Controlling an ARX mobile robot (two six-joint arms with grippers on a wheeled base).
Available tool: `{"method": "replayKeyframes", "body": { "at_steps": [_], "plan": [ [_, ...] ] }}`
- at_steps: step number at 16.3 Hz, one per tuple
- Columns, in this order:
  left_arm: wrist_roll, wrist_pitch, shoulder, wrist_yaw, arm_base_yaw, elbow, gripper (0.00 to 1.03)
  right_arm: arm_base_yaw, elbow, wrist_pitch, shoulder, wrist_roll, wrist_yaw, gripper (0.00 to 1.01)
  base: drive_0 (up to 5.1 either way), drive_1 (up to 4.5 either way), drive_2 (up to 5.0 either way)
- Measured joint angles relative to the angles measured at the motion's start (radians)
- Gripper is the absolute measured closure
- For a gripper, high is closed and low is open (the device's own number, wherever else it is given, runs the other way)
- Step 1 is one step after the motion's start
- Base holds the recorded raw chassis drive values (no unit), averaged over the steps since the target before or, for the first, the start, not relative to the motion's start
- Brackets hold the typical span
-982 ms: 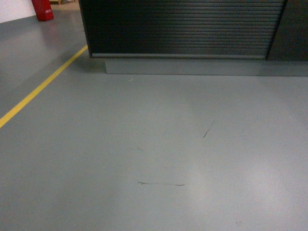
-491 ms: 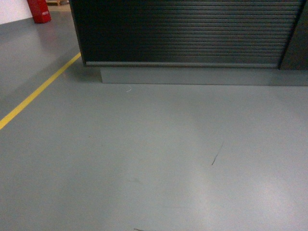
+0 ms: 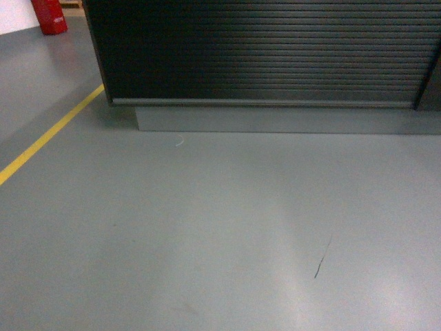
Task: Place dark red mango on scale at checkout
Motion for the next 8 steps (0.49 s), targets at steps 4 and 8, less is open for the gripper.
{"method": "replayKeyframes", "body": {
  "at_steps": [4,8],
  "plan": [
    [0.000,0.001,0.000,0.000,0.000,0.000,0.05,0.000,0.000,-0.002,0.000,0.000,0.001,0.03,0.0,2.17,-2.2],
    [0.000,0.003,0.000,0.000,0.000,0.000,0.05,0.000,0.000,0.001,0.000,0.000,0.001,0.03,0.0,4.35,-4.3]
  ]
}}
